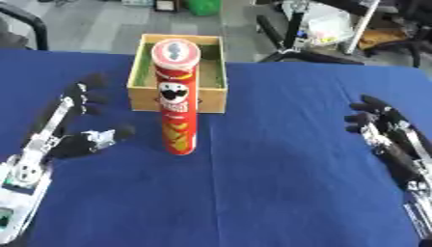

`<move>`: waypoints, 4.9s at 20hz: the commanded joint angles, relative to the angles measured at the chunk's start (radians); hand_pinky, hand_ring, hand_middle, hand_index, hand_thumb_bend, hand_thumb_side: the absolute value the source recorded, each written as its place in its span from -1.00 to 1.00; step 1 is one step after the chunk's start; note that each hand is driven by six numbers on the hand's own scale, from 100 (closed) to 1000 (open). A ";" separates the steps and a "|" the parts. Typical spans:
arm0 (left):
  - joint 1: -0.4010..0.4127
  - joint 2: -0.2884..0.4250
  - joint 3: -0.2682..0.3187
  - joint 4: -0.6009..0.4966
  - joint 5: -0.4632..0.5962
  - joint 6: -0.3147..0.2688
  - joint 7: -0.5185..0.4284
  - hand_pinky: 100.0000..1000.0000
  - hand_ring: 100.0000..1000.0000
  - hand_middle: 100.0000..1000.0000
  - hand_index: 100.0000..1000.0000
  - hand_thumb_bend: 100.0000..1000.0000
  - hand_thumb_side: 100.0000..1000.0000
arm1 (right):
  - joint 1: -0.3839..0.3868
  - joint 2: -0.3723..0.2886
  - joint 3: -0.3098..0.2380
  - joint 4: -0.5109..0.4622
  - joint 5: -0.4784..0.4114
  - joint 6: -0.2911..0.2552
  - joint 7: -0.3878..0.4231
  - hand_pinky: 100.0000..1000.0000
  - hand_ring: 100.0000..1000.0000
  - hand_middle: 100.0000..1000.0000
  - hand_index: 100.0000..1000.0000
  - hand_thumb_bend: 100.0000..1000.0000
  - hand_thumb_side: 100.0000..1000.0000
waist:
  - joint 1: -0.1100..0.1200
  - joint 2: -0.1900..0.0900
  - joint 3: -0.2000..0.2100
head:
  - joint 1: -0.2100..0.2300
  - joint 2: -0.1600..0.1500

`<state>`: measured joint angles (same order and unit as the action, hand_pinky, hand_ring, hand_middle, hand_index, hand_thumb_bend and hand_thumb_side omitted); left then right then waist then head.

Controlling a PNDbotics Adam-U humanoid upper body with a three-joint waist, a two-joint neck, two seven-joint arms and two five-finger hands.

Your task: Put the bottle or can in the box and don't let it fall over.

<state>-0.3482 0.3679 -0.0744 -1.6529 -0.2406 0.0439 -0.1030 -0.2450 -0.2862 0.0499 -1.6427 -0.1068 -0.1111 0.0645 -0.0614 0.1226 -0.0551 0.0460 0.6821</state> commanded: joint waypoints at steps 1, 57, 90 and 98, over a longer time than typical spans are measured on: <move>-0.043 -0.021 -0.027 0.040 0.039 -0.009 0.020 0.25 0.38 0.55 0.88 0.45 -0.02 | -0.011 -0.007 -0.004 -0.009 -0.006 -0.001 0.005 0.41 0.48 0.53 0.79 -1.00 -0.22 | 0.001 -0.013 -0.004 | 0.005 -0.011; -0.215 -0.112 -0.085 0.227 0.016 -0.085 -0.078 0.41 0.56 0.69 0.96 0.58 0.24 | -0.012 0.001 0.001 -0.003 -0.016 0.002 0.016 0.41 0.47 0.53 0.79 -1.00 -0.20 | -0.009 -0.011 -0.016 | 0.017 -0.013; -0.291 -0.153 -0.104 0.347 -0.047 -0.120 -0.015 0.46 0.57 0.67 0.95 0.26 0.19 | -0.015 0.007 0.006 -0.002 -0.024 0.002 0.022 0.42 0.47 0.54 0.80 -1.00 -0.18 | -0.016 -0.002 -0.032 | 0.028 -0.015; -0.296 -0.156 -0.105 0.357 -0.086 -0.129 -0.024 0.24 0.36 0.50 0.88 0.09 0.08 | -0.015 0.008 0.005 -0.001 -0.025 0.003 0.022 0.42 0.47 0.54 0.80 -1.00 -0.18 | -0.017 -0.002 -0.032 | 0.029 -0.014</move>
<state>-0.6225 0.2118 -0.1758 -1.2861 -0.3165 -0.0808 -0.1241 -0.2461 -0.2684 0.0570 -1.6360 -0.1277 -0.1073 0.0824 -0.0794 0.1290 -0.0854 0.0726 0.6774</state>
